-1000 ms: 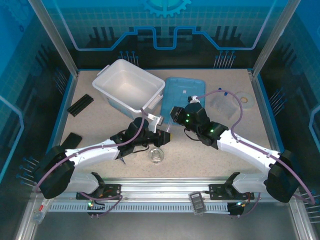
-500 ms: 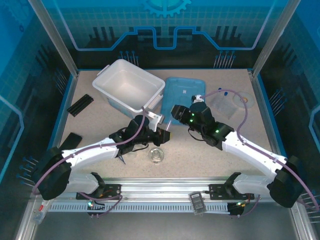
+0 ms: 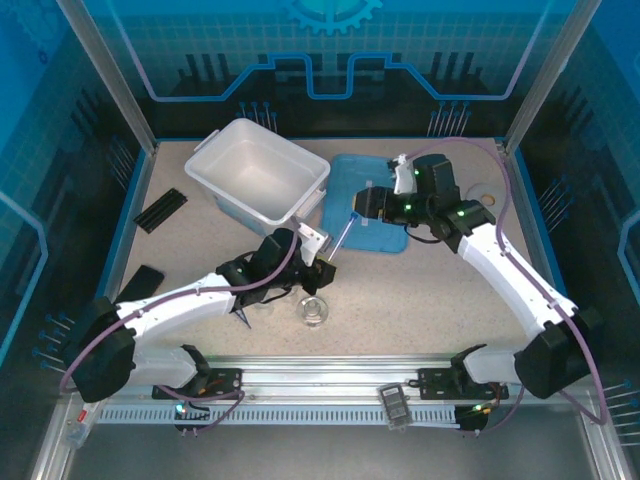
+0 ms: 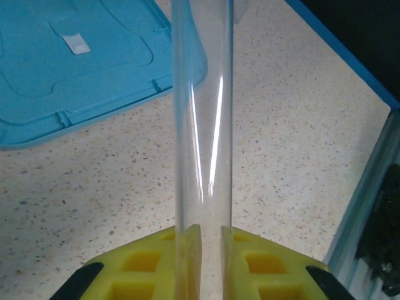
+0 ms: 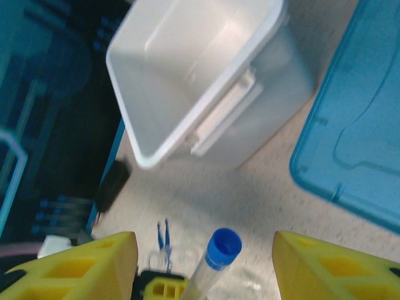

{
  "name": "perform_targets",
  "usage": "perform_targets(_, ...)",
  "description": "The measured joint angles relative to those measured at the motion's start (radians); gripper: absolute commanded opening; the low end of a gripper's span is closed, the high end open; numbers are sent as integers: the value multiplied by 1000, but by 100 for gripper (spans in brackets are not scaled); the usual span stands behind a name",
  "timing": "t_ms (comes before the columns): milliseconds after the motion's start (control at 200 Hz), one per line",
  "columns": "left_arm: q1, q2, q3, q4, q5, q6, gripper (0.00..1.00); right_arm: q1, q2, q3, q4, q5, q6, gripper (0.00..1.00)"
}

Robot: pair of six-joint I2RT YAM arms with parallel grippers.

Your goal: Organize the chemistry lab equipment

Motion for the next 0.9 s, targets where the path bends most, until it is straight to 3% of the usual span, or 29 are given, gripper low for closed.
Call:
perform_targets(190, -18, -10, 0, -37, -48, 68, 0, -14, 47, 0, -87, -119, -79, 59)
perform_targets(490, -60, -21, 0, -45, -75, 119, 0, -32, 97, -23, -43, -297, -91, 45)
perform_targets(896, -62, -34, 0, -46, -101, 127, 0, -32, 117, -55, -22, -378, -95, 25)
